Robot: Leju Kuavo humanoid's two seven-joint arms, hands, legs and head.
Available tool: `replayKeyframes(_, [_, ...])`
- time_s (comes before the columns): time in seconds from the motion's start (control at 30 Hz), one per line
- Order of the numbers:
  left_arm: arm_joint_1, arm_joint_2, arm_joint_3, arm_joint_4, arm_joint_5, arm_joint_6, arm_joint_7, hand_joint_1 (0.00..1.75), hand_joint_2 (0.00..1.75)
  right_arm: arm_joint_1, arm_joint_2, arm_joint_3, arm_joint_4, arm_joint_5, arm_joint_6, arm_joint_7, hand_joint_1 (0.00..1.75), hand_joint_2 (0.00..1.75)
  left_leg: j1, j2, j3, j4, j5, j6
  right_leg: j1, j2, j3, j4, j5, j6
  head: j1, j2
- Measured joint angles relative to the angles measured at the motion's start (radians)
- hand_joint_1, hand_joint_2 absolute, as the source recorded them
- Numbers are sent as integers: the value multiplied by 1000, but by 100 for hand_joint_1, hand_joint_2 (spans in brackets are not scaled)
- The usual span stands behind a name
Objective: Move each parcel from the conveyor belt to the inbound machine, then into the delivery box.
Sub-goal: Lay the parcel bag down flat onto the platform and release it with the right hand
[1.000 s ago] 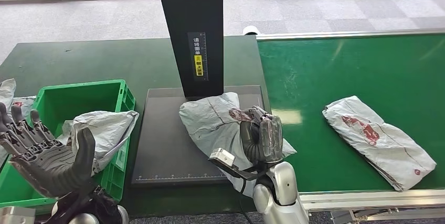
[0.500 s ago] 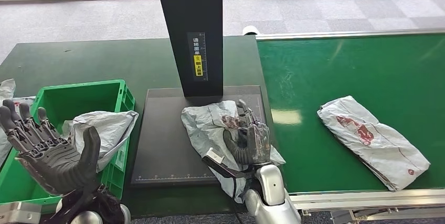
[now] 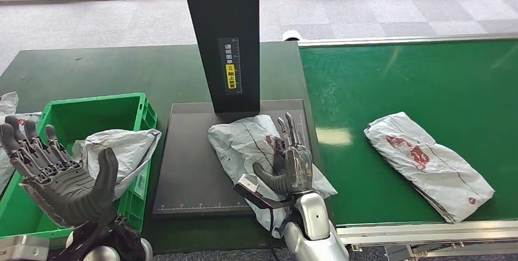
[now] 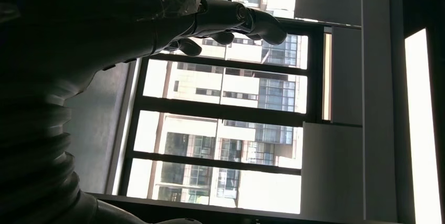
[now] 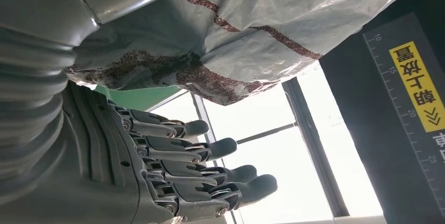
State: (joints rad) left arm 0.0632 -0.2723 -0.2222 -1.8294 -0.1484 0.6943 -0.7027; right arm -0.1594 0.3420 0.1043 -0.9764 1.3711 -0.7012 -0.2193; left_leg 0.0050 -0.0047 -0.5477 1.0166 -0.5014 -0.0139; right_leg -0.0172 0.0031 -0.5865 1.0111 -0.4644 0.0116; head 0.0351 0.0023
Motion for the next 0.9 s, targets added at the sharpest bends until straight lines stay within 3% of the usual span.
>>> replayKeyframes(0.17, [1,2,0,0,-2,0,0,0,175,6,0,4,-34,-11,0,-33,0,175,0,0,0,0,0,0,0,0,0,0,0,0,0,0])
replayKeyframes(0.27, [2,4,0,0,-3,0,0,0,175,31,-2,-2,-173,-156,-1,-183,0,175,0,0,0,1,0,0,0,0,-1,0,0,0,0,0])
replayKeyframes(0.37, [2,6,0,1,-9,1,0,0,175,67,-6,-42,-378,-426,-2,-381,0,175,-1,0,0,1,0,0,0,0,-1,0,0,0,0,0])
replayKeyframes(0.43, [2,5,0,1,-11,2,0,0,175,89,-7,-82,-496,-566,-3,-449,0,175,-1,0,0,1,-1,1,-1,0,-1,0,0,0,0,0])
replayKeyframes(0.67, [2,6,0,1,-20,3,0,0,175,142,-7,-161,-763,-694,-1,-479,0,175,-1,2,1,1,-2,1,-1,1,0,0,0,0,0,0])
replayKeyframes(0.9, [5,5,0,2,-36,3,0,0,175,163,-8,-177,-871,-727,0,-474,0,175,-1,3,2,1,-2,1,-1,2,0,0,0,0,0,0])
